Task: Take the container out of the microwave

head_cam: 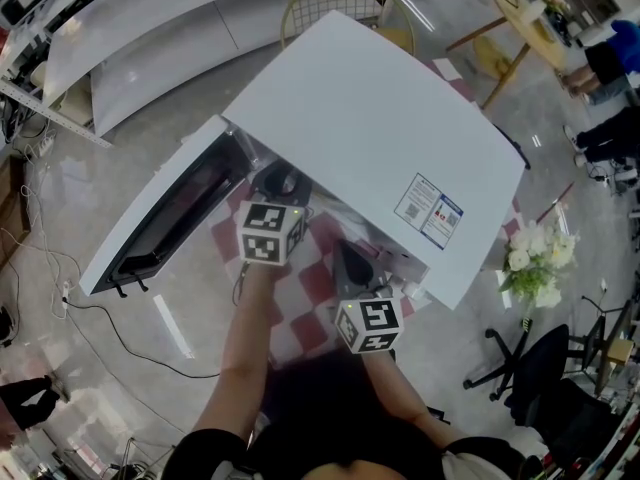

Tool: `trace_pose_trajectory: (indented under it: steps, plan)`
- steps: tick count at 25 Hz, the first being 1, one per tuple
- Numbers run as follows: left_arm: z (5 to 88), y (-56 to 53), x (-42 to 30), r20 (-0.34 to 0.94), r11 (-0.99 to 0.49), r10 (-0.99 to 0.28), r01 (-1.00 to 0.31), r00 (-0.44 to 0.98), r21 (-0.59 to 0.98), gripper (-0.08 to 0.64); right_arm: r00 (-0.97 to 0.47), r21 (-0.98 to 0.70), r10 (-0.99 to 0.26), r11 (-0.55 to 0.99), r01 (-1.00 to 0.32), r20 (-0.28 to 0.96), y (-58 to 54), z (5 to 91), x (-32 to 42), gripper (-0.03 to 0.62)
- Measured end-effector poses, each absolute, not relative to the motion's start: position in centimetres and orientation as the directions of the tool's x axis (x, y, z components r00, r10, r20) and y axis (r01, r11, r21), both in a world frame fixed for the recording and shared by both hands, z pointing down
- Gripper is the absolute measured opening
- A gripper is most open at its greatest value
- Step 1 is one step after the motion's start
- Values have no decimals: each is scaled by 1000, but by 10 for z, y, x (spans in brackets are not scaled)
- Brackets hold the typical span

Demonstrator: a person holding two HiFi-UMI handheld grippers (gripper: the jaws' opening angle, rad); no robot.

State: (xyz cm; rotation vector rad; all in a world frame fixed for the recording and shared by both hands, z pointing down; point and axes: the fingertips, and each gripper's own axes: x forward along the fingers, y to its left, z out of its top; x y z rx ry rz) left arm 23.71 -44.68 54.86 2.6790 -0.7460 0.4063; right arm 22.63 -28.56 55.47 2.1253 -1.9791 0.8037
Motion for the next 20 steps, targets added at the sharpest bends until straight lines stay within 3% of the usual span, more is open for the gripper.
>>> trace_pose_trajectory:
  steps: [5, 11, 20]
  plan:
    - [549, -450, 239, 353, -798, -454, -550, 818, 247, 115, 3, -263, -889, -138, -955, 457, -284, 555, 229, 0]
    - [550, -450, 239, 377, -790, -466, -568, 801, 231, 43, 10, -264, -890, -146, -953, 456, -284, 555, 231, 0]
    - [557, -448, 234, 403, -790, -473, -579, 784, 199, 38, 16, -261, -888, -152, -953, 459, -282, 556, 230, 0]
